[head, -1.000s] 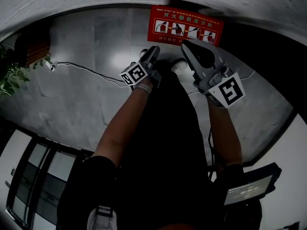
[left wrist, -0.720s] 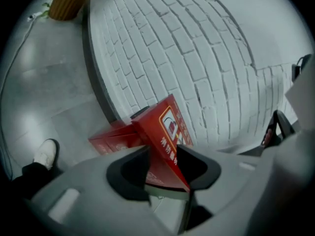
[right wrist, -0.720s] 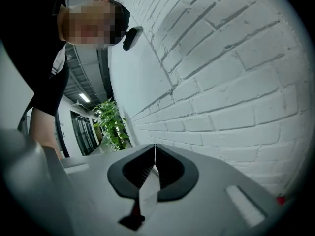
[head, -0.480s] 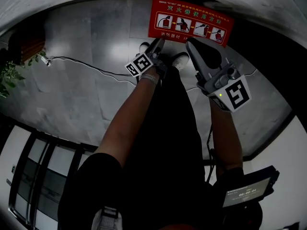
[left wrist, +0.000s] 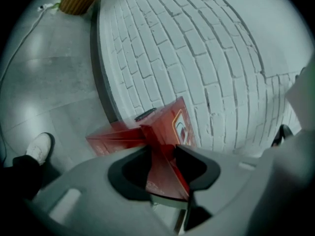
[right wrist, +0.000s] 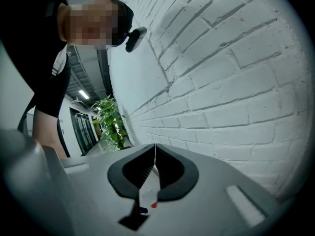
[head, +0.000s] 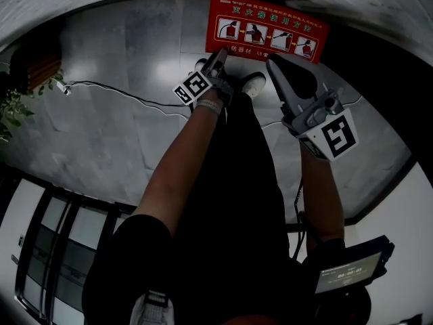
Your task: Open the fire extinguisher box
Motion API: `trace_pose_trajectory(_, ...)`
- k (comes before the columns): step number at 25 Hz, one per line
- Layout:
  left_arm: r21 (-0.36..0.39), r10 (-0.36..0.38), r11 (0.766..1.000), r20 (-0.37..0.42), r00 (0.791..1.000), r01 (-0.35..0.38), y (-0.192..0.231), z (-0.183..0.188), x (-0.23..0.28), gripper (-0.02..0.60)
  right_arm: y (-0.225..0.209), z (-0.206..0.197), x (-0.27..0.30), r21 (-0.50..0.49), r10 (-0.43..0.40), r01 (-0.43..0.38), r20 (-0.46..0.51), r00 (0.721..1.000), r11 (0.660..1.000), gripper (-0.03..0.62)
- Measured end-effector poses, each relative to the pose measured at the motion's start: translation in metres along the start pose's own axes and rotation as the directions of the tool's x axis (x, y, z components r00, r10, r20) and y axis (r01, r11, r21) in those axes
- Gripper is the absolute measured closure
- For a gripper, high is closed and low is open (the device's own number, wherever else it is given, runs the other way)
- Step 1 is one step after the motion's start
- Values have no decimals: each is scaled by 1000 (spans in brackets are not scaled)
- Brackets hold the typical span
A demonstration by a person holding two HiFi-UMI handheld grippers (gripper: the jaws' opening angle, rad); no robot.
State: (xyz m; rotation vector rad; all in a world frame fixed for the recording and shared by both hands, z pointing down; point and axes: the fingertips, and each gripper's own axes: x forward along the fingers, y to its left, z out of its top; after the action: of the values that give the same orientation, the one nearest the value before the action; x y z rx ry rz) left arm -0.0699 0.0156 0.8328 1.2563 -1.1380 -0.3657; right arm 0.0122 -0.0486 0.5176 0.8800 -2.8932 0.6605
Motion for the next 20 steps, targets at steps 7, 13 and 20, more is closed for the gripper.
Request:
trace_pose_trajectory(7,-28,17,999,-2,1000,-17,-1,0,-2,439,-4,1,-8,8,-15,15,16,1000,1000,583)
trace_pose_trajectory(13,-42,9,999,5,1000,-9,-22,6,-14,456,2,13,-15,-9,-15,15,37,999,1000,583)
trace_pose_trajectory(20,14,-123,992,48,991,122,-84,21,-38,471,21,21,-34,-25,-23,25,83,996,999,583)
